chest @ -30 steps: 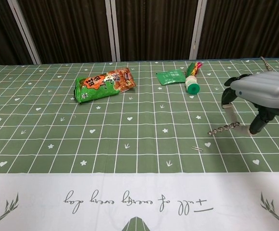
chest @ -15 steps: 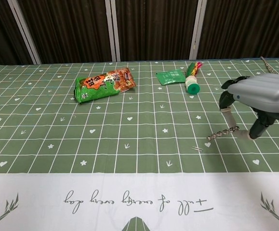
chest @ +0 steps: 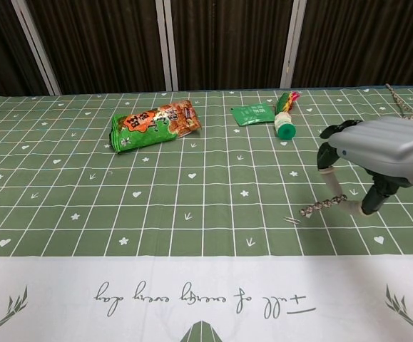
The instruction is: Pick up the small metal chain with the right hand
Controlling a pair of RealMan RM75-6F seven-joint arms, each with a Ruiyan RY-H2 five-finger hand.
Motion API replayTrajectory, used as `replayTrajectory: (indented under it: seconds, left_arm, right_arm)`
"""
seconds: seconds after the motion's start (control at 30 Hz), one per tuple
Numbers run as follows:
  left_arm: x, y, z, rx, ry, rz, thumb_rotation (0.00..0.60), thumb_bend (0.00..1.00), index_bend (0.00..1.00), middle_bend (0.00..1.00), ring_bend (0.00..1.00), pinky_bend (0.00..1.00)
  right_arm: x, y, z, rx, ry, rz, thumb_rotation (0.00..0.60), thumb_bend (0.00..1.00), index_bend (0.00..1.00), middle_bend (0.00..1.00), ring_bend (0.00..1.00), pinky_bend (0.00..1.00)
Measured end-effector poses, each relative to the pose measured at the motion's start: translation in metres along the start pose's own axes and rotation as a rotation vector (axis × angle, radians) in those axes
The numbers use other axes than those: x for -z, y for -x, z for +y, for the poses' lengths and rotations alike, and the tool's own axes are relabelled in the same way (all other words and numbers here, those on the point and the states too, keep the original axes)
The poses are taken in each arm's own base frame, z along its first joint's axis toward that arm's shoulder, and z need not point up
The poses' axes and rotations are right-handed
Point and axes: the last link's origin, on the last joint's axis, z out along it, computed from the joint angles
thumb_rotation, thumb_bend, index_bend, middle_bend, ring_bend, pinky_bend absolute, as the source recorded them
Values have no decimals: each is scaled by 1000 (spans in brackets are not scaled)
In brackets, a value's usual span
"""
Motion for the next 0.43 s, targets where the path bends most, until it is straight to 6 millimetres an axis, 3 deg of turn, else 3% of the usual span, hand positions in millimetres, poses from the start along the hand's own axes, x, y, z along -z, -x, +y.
replayTrajectory:
  seconds: [0.43]
  left_arm:
    - [0,0,0,2,-1,3,600,152,0,0,0,0]
  right_arm:
    - [-4,6,-4,-14,4,-10,600,312,672,266,0,0]
